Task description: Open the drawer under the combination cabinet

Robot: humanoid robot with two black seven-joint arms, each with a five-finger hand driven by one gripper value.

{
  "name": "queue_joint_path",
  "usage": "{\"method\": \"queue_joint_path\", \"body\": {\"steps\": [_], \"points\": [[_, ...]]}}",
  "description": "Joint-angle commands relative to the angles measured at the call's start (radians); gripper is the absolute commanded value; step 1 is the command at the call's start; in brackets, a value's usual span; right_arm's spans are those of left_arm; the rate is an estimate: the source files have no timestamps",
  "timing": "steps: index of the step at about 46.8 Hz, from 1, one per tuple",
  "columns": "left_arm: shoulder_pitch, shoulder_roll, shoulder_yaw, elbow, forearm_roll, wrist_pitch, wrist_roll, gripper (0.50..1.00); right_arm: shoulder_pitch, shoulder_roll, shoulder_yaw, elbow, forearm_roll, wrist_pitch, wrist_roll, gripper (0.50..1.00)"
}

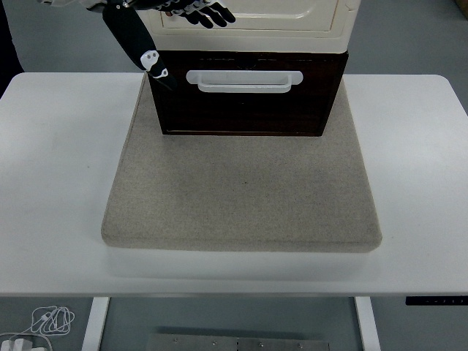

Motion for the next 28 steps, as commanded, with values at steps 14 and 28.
{"method": "queue_joint_path", "body": {"steps": [14,28], "points": [[-0.038,-0.087,0.113,0.011,-0.017,0.0,0.137,1.0,0.0,0.0,0.0,0.0,0.0,0.0,0.0,0.926],[-0.064,-0.193,0.174,0.097,-0.023,0.017,0.198,1.0,0.0,0.0,0.0,0.0,0.0,0.0,0.0,0.926]]}}
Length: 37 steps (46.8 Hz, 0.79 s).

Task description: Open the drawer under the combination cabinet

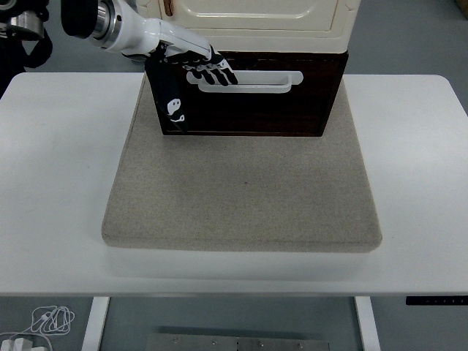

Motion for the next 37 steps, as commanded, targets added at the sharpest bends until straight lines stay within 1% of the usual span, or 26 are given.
{"method": "queue_joint_path", "body": {"steps": [1,6,12,21,28,33,37], "points": [[-0.007,-0.026,0.015,0.027,0.002,0.01,0.005,1.0,0.0,0.0,0.0,0.0,0.0,0.0,0.0,0.926],[-0.019,-0.062,0.027,0.058,0.002,0.019,0.014,1.0,0.0,0.0,0.0,0.0,0.0,0.0,0.0,0.926],[-0.035,-0.086,0.035,0.084,0.002,0.026,0.017,1.0,0.0,0.0,0.0,0.0,0.0,0.0,0.0,0.926],[-0.036,-0.137,0.041,0.131,0.002,0.055,0.029,1.0,0.0,0.0,0.0,0.0,0.0,0.0,0.0,0.926],[-0.036,-0.143,0.041,0.145,0.002,0.061,0.043,1.0,0.0,0.0,0.0,0.0,0.0,0.0,0.0,0.926],[-0.036,-0.144,0.041,0.145,0.002,0.082,0.051,1.0,0.0,0.0,0.0,0.0,0.0,0.0,0.0,0.926],[-0.036,-0.144,0.041,0.147,0.0,0.088,0.059,1.0,0.0,0.0,0.0,0.0,0.0,0.0,0.0,0.926]]}}
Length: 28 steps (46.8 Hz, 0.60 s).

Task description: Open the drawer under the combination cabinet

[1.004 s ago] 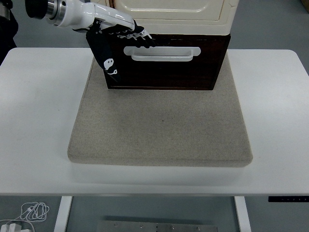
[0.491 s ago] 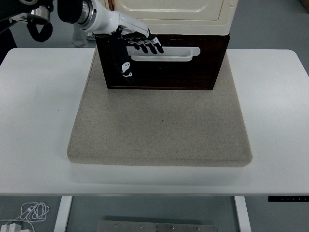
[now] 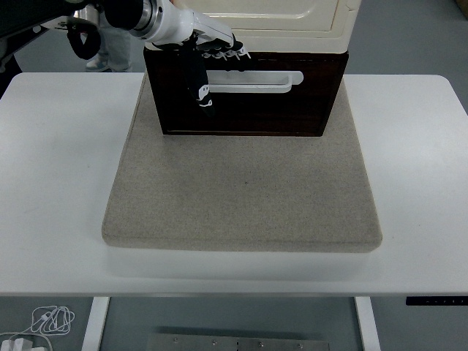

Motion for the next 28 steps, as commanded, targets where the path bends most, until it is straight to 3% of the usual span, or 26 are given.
{"method": "queue_joint_path", "body": {"steps": [1,11,28], "points": [[0.0,0.0,0.001,0.001,-0.001,0.006,0.007,1.0,0.0,0.0,0.0,0.0,0.0,0.0,0.0,0.926],[0.003,-0.029,0.003,0.01,-0.008,0.013,0.03,1.0,0.0,0.0,0.0,0.0,0.0,0.0,0.0,0.926],[0.003,-0.052,0.035,0.019,-0.034,0.079,0.032,1.0,0.0,0.0,0.0,0.0,0.0,0.0,0.0,0.926]]}}
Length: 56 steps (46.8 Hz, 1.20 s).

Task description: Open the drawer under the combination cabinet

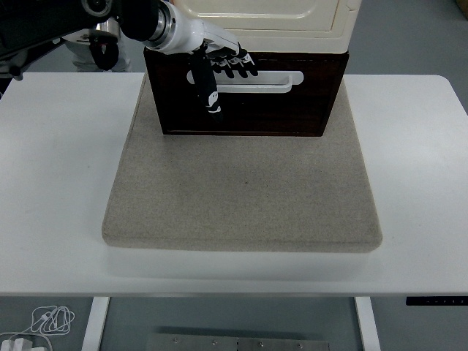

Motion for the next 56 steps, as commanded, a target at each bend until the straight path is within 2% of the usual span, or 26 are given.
{"method": "queue_joint_path", "body": {"steps": [1,56], "points": [[0.001,-0.002,0.0,0.002,-0.004,0.012,0.0,1.0,0.0,0.0,0.0,0.0,0.0,0.0,0.0,0.926],[0.022,-0.054,0.034,0.042,-0.004,0.077,-0.002,1.0,0.0,0.0,0.0,0.0,0.0,0.0,0.0,0.926]]}}
